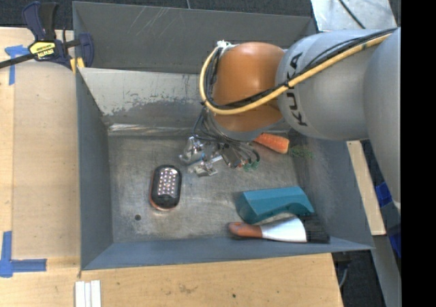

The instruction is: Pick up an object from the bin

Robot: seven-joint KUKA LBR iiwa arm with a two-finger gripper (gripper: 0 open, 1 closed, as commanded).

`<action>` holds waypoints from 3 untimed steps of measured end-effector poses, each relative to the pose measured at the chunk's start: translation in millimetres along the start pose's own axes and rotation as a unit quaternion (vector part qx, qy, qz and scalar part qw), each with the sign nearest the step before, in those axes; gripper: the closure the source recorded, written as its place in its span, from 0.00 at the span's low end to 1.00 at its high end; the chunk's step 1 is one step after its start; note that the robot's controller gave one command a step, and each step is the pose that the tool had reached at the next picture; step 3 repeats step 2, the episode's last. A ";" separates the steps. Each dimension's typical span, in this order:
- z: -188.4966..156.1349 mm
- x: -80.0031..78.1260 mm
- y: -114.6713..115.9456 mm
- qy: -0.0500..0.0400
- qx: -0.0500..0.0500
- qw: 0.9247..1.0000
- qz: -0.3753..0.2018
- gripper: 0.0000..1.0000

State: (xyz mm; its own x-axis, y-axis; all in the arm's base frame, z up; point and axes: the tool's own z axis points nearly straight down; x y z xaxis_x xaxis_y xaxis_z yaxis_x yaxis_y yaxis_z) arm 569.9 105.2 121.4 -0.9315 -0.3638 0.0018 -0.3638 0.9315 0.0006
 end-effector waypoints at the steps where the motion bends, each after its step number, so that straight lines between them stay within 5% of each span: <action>1: -17.1 -1.3 -0.2 -0.002 0.001 1.000 0.000 1.00; 3: -30.7 -1.7 -0.3 -0.003 0.001 1.000 0.000 1.00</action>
Offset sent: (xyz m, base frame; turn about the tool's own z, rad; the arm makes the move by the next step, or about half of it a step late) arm 0.0000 -0.0001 0.0241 0.0000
